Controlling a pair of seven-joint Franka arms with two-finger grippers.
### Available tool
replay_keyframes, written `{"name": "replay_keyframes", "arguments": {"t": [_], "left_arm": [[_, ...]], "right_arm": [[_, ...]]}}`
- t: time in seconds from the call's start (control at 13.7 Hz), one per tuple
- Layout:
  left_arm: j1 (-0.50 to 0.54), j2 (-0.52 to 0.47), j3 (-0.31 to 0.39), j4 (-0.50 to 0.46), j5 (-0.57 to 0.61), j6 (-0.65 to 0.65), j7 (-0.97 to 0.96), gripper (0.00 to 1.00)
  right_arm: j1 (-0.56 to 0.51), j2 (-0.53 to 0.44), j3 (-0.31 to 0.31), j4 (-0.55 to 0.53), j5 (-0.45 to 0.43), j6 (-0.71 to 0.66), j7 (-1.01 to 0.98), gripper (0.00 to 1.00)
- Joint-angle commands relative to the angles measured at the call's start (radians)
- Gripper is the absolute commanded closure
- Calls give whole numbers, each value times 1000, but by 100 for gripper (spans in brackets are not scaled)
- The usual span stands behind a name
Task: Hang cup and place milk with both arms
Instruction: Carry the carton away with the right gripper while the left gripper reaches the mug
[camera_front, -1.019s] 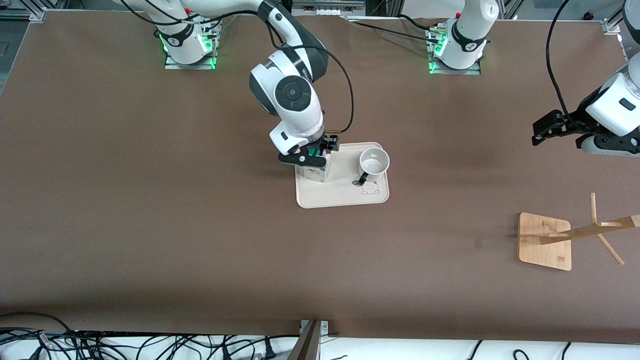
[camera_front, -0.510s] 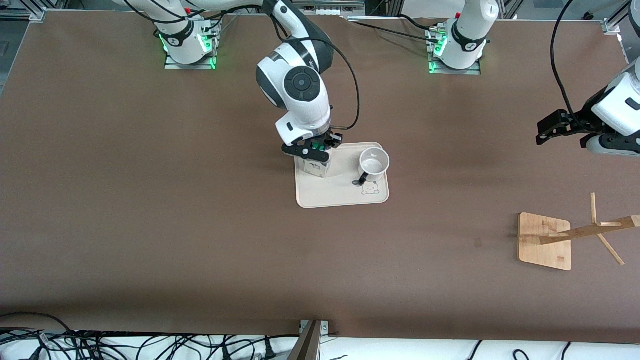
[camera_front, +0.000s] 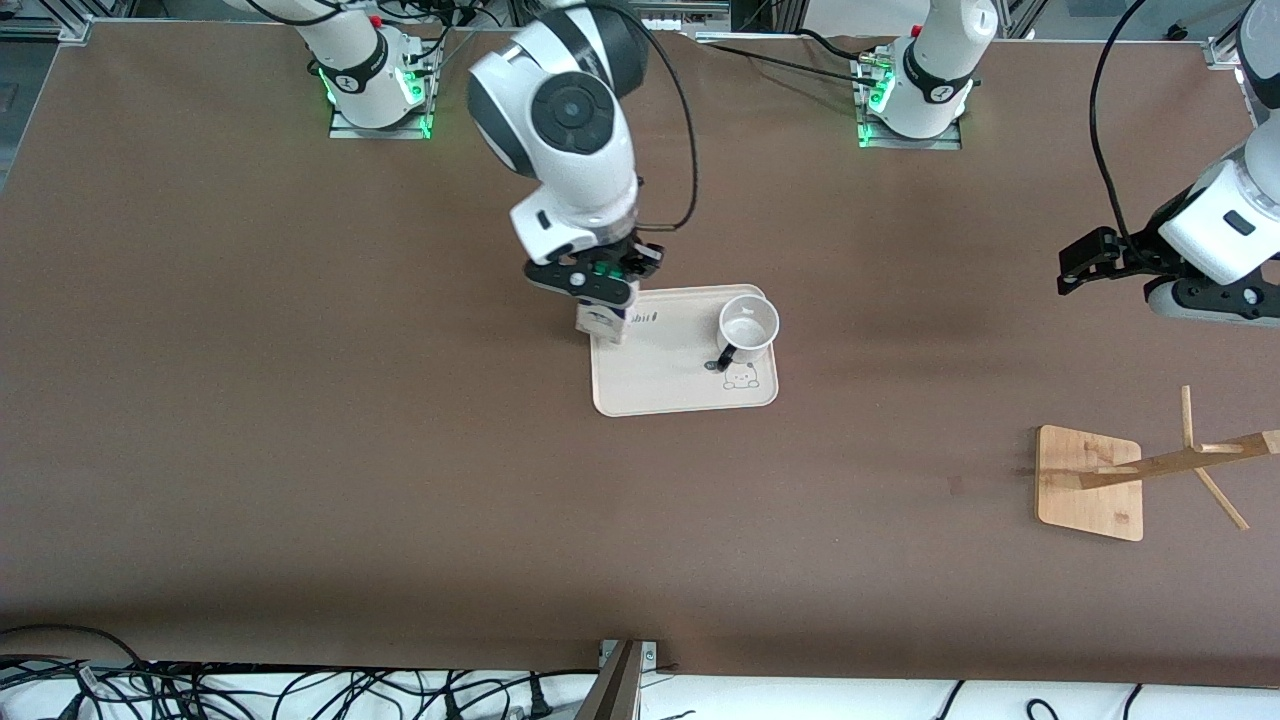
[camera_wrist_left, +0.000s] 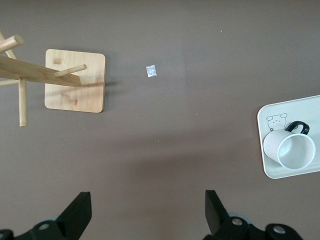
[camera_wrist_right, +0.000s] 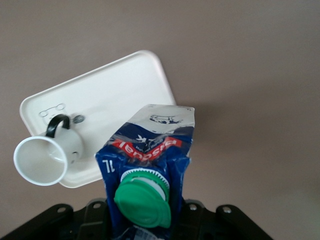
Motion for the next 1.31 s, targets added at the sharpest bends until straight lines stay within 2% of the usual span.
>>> {"name": "replay_keyframes", "arguments": {"t": [0.0,0.15,0.36,0.58,0.73,0.95,1.24], "left_arm": [[-7,26,-4,34,-23,-24,18,0],[-19,46,-21,34,-22,-24,8,0],[-28,52,-26,31,-26,-32,18,0],[-62,89,-96,26,-25,-85,-18,0],[-68,156,-162,28,-25,-84,-32,0],[-73,277,-258,29,-49,-58,-37,0],[-128,386,-285,15,-92,42,-46,0]], "right_arm": [[-1,-44,-114,41,-3,-163,-161,63],[-2,-76,-221,41,3,-251,-367,63],[-4,-92,-416,41,6,-343,-733,63],[-16,-86,-577,23,7,-364,-1028,63],[-107,-84,-595,-18,17,-363,-1159,63],[-249,-73,-593,-118,139,-310,-1278,63],[-260,-89,-598,-258,146,-178,-1353,63]]}}
